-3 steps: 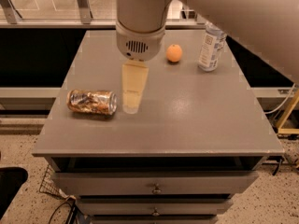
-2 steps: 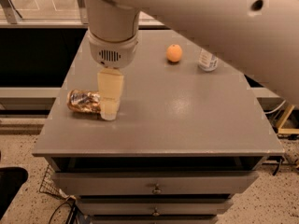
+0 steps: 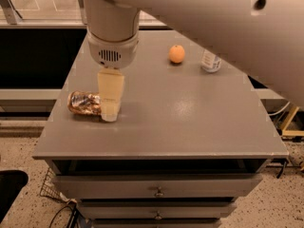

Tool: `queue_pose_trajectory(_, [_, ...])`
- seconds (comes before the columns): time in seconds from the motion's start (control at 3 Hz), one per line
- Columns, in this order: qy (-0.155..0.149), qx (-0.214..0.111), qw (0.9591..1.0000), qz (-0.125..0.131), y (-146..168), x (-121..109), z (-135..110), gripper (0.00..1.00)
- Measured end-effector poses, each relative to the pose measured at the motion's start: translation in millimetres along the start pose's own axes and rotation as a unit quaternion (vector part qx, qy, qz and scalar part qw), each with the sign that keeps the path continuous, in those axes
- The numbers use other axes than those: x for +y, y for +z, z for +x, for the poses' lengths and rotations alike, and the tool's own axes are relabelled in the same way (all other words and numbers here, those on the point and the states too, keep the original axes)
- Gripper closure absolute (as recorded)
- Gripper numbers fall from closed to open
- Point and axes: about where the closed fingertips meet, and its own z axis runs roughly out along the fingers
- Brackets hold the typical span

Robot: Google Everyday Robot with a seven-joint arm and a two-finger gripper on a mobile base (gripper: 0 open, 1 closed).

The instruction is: Place orange can upright

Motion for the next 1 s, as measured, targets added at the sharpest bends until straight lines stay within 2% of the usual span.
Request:
queue_pose_trajectory(0.33, [-0.021,-0.013,0.9997,-0.005,14.4,-10.5,-26.1,0.0])
queue_pose_trajectory(0.67, [-0.017,-0.014,0.9994,-0.025,39.5,-17.7,-57.2,0.0])
queue_pose_trajectory(1.0, [0.008,-0.003,0.9991,-0.041,64.2,-18.4,-78.1,0.0])
